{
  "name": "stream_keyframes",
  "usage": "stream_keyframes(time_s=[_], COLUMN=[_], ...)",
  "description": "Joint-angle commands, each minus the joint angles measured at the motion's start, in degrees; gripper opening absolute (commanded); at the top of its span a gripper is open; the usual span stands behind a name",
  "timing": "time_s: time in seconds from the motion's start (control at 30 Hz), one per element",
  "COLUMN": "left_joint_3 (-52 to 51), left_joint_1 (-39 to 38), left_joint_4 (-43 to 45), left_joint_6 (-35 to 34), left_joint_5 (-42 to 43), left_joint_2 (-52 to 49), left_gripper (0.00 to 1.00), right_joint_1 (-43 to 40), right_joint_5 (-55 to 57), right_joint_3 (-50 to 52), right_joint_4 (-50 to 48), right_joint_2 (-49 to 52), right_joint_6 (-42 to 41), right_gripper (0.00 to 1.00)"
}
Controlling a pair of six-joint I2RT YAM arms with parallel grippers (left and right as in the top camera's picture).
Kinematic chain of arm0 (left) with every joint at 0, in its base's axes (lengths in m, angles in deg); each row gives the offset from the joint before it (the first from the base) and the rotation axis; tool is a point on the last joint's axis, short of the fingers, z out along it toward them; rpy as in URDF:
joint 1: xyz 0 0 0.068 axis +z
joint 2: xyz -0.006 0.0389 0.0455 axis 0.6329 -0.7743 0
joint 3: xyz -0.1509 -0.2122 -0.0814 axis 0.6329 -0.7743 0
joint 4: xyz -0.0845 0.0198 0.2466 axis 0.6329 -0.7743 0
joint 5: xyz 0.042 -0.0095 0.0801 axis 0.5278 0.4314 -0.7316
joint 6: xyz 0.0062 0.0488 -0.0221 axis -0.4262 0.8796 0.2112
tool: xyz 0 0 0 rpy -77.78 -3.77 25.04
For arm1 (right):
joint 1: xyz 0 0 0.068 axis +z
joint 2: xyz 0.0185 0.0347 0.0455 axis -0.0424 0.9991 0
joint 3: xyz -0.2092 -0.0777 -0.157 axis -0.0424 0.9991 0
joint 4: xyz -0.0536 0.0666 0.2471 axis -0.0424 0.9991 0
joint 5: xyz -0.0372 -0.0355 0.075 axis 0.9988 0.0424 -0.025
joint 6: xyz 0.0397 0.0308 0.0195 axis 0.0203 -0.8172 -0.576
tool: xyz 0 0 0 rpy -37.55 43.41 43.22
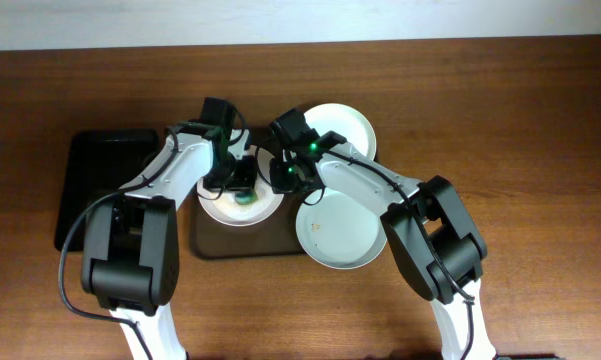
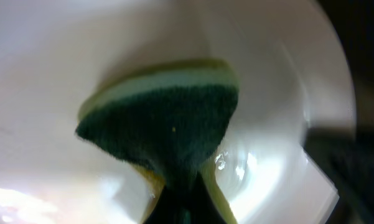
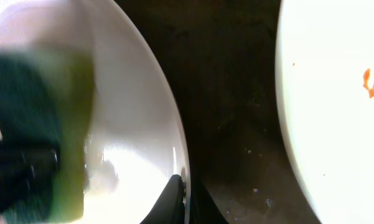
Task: Clean dirty plates on tray and stack at the side
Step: 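Scrub the left white plate with the held sponge using the left gripper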
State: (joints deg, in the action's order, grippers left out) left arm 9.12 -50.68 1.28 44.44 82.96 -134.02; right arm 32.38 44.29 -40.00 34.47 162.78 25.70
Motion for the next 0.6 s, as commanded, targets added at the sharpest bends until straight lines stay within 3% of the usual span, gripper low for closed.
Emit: stream_keyframes(time_s=[0.0,0.1,0.13,0.2,0.4,0.43,0.47,0.57], left_joint_3=[0.13,0.13,0.13,0.13,0.15,0.15,0.15,0.15], left_joint_1=[-0.37,-0.37,-0.37,-0.37,4.52,6.95,8.24,10.32], left_joint_4=[3.39,-0.09,-3.98,-9.22,-9.14,-9.44,-10.03,-11.85], left_joint_6=[-5.88,-6.29,-9.31,-9.88,8.22,12.90,14.23,17.22], left_joint_5=[-18.69,-23.08,-24.28,-22.40,7.93,19.98,24.72,27.17], left_joint_2=[-1.16,-1.16,-1.16,-1.16,-1.16,-1.16,-1.16,-1.16], left_gripper=[0.01,0.01,0.01,0.01,0.01,0.00,0.00,0.01], right_joint_1=[0.79,0.79,0.79,0.26,-5.03,-5.33,-5.31,-5.31], right_joint_5=[-0.44,-0.44,-0.52,-6.93,-22.25,-22.23,-22.21,-22.21], right_joint_3=[-0.22,-0.22,-0.22,0.07,2.97,2.97,2.97,2.97], right_joint_4=[0.28,0.28,0.28,-0.76,-3.19,-3.34,-3.63,-4.68], right_joint_2=[0.39,0.39,0.39,0.85,2.05,2.05,2.05,2.05], right_joint_6=[0.96,0.96,0.79,0.68,0.55,0.79,0.79,0.79], right_gripper=[0.06,0.06,0.06,0.04,0.04,0.04,0.04,0.04])
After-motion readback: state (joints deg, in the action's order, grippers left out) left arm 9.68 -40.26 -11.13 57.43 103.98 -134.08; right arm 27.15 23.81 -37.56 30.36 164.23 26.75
